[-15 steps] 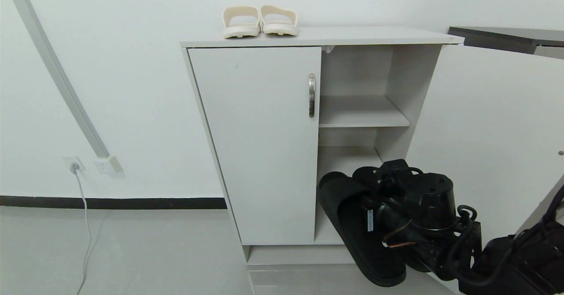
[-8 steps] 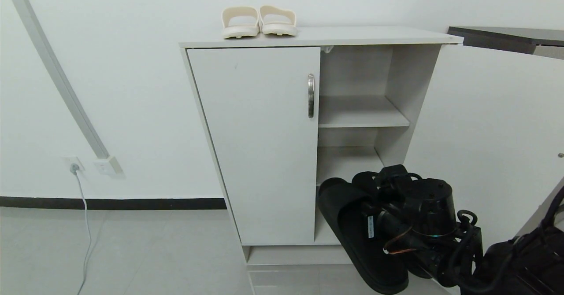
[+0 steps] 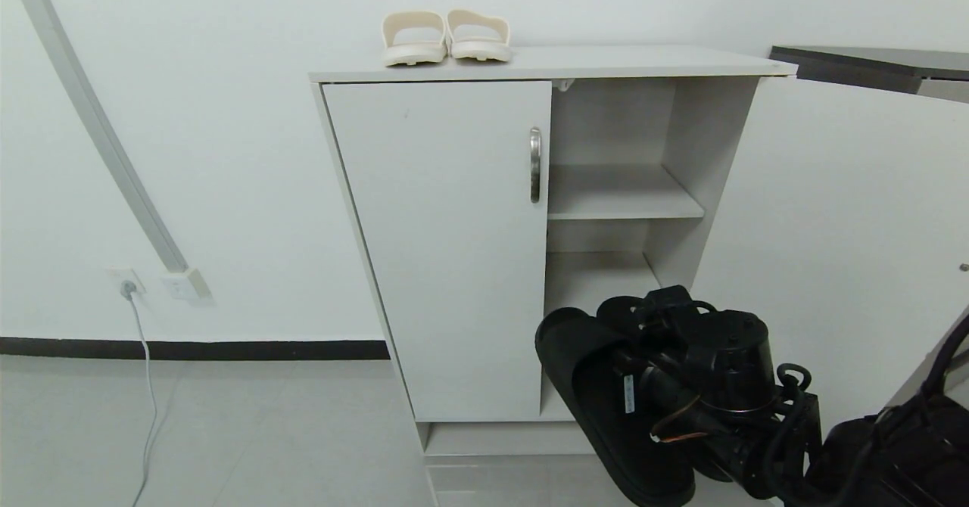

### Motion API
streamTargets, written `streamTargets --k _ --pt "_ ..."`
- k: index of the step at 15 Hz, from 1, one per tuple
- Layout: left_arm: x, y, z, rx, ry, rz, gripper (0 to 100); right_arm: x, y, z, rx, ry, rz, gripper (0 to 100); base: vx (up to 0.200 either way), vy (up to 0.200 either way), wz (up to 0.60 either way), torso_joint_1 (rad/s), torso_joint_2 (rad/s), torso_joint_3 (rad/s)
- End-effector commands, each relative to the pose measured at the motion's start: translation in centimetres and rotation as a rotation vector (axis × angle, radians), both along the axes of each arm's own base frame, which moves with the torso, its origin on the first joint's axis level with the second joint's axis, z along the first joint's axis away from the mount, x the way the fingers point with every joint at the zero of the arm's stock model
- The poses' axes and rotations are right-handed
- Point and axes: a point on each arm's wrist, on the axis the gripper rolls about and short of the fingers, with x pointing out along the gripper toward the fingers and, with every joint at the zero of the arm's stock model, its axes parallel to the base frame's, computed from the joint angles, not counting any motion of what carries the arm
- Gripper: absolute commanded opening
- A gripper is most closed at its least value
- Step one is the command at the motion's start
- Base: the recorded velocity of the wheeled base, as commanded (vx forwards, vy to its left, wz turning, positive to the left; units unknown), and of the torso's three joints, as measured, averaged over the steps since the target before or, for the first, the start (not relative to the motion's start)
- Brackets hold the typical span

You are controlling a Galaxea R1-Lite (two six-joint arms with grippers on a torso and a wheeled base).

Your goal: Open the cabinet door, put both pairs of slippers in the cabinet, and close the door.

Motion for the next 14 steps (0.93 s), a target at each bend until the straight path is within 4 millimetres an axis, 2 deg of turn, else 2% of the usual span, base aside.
streamTargets --k 1,3,4,9,14 --pt "0.0 0.0 0.0 -0.017 0.002 0.001 0 -0.5 1.4 0.1 -0.006 -0.019 -0.008 0 0.0 0.0 0.0 0.0 0.0 0.0" --pt "0.0 0.0 0.0 -0.029 0.002 0.001 0 -0.2 3.0 0.5 0.004 -0.055 -0.06 0 0.0 0.0 0.0 0.0 0.0 0.0" --pt "0.0 0.0 0.0 -0.032 0.002 0.001 0 0.5 3.7 0.3 -0.007 -0.08 -0.141 0 0.0 0.0 0.0 0.0 0.0 0.0" --pt "0.0 0.0 0.0 -0.032 0.001 0.001 0 1.5 4.4 -1.0 -0.003 -0.054 -0.209 0 0.0 0.0 0.0 0.0 0.0 0.0" --pt "0.0 0.0 0.0 -0.034 0.001 0.001 0 1.9 4.1 -1.6 -0.018 -0.043 -0.225 0 0.0 -0.2 0.0 0.003 0.0 0.001"
